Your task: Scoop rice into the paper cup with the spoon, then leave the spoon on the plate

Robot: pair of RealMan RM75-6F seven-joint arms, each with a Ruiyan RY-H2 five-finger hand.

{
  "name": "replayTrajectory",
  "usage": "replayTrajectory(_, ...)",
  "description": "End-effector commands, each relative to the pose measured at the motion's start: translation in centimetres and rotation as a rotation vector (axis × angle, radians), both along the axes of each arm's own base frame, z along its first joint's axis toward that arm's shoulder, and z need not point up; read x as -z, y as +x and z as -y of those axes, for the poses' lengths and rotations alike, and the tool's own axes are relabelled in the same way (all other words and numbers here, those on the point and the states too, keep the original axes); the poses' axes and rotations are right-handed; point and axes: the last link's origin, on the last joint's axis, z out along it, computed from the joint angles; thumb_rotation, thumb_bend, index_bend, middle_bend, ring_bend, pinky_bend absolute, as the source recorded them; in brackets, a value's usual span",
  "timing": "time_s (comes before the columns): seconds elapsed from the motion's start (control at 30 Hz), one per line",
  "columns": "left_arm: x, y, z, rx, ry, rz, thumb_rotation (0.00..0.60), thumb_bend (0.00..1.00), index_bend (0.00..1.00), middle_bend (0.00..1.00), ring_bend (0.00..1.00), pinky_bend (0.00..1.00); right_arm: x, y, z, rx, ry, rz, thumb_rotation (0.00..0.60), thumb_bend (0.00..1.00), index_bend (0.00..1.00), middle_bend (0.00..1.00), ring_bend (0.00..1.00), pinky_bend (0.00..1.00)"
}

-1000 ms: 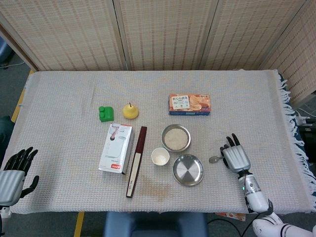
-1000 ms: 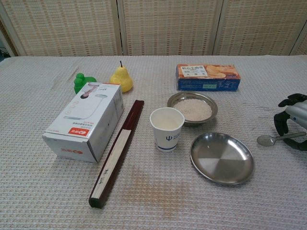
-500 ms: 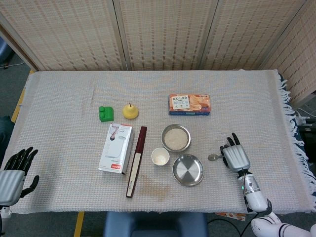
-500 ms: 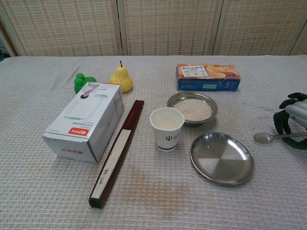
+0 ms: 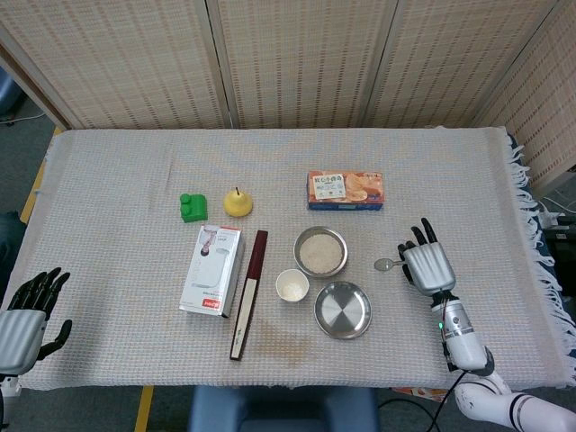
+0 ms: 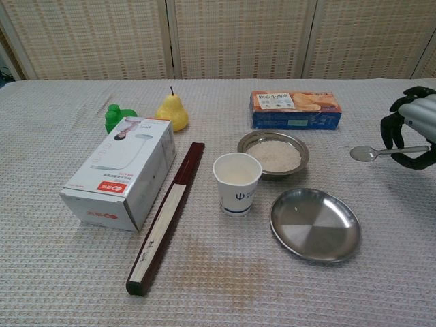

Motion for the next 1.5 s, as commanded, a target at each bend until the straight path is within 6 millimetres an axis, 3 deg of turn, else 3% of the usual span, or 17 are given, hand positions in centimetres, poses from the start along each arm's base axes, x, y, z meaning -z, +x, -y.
replayTrajectory(0.03, 0.0, 0.0, 0.1, 0.001, -0.002, 0.001, 0.6, 0.43, 0.0, 0.0, 0.0, 0.11, -0.7, 3.4, 2.0, -0.074, -0.023, -0.042, 0.6, 0.35, 0.89, 0.54, 0.14, 0.0)
replayTrajectory(0.33, -0.2, 0.2, 0.2, 0.012, -0.001, 0.007, 0.6, 0.43, 0.0, 0.0, 0.0, 0.11, 1.4, 9.7, 4.7, -0.219, -0.009, -0.269, 0.6, 0.35, 0.89, 0.54, 0.14, 0.0)
replayTrajectory(0.53, -0.3, 0.2, 0.4, 0.019, -0.001, 0.014, 0.6, 0.43, 0.0, 0.0, 0.0, 0.11, 3.5, 11.7, 5.4, -0.276, -0.011, -0.422, 0.6, 0.35, 0.89, 0.54, 0.14, 0.02)
replayTrajectory(1.0, -0.5, 0.2, 0.6, 0.031, -0.009, 0.022, 0.6, 0.43, 0.0, 0.0, 0.0, 0.11, 7.0, 13.3, 6.1, -0.362, -0.029, -0.708, 0.6, 0.35, 0.89, 0.54, 0.15, 0.02)
replayTrajectory(1.5, -0.3, 0.3, 0.6, 0.033, -0.02, 0.025, 0.6, 0.43, 0.0, 0.0, 0.0, 0.11, 8.9, 13.4, 5.6, -0.332, 0.026, -0.685, 0.6, 0.35, 0.88, 0.54, 0.15, 0.02)
